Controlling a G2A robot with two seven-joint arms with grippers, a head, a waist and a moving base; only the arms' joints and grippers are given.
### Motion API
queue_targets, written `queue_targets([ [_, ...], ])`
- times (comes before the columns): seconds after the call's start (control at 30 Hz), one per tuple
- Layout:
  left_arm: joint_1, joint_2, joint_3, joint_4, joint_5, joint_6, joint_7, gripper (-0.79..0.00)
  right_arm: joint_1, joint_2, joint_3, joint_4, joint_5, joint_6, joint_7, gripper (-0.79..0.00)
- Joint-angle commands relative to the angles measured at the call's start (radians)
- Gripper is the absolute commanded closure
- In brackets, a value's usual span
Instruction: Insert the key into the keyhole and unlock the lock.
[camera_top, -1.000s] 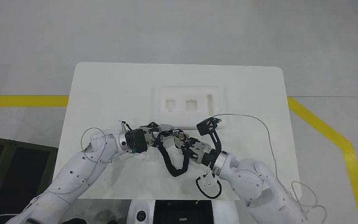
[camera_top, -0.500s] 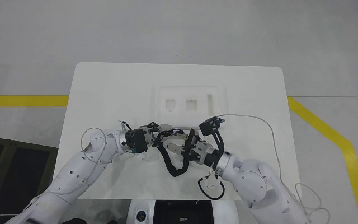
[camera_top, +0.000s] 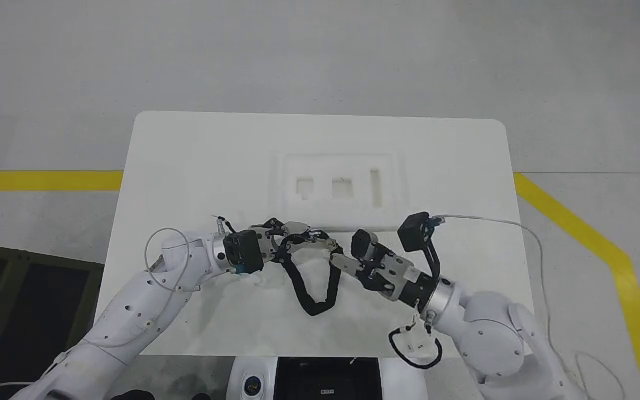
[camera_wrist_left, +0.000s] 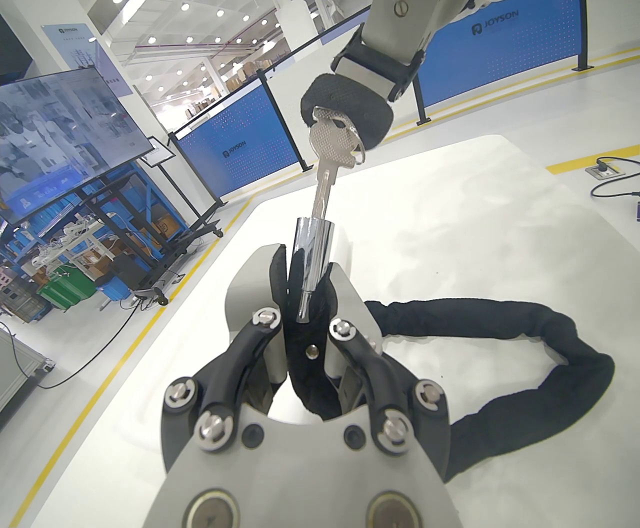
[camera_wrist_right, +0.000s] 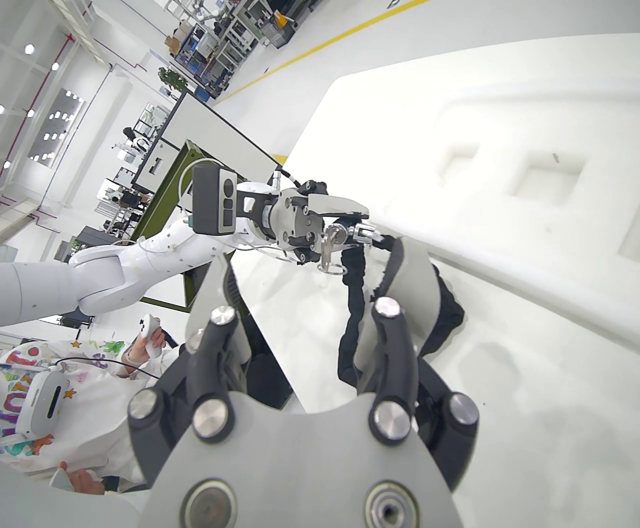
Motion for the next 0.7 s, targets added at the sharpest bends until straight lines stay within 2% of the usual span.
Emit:
queue_targets([
  [0.0, 0.008, 0.000, -0.003, -0.015, -0.006, 0.000, -0.026, 0.000, 0.000, 0.004, 0.022, 0.008, 0.003, -0.043, 0.015, 0.000],
  [0.17, 0.017, 0.001, -0.014, -0.033, -0.006, -0.018, -0.049, 0.000, 0.029, 0.014, 0.061, 0.037, -0.026, -0.168, 0.045, 0.000],
  [0.3, 0.020, 0.002, -0.017, -0.039, -0.022, -0.062, -0.053, 0.000, 0.054, 0.019, 0.079, 0.081, -0.041, -0.304, 0.005, 0.000],
  [0.43, 0.014, -0.003, -0.010, -0.029, -0.061, -0.116, -0.035, 0.000, 0.087, 0.016, 0.051, 0.152, -0.024, -0.442, -0.080, 0.000],
  [0.67, 0.004, -0.013, 0.008, 0.011, -0.110, -0.162, -0.010, 0.000, 0.136, -0.009, -0.051, 0.261, -0.028, -0.526, -0.316, 0.000],
])
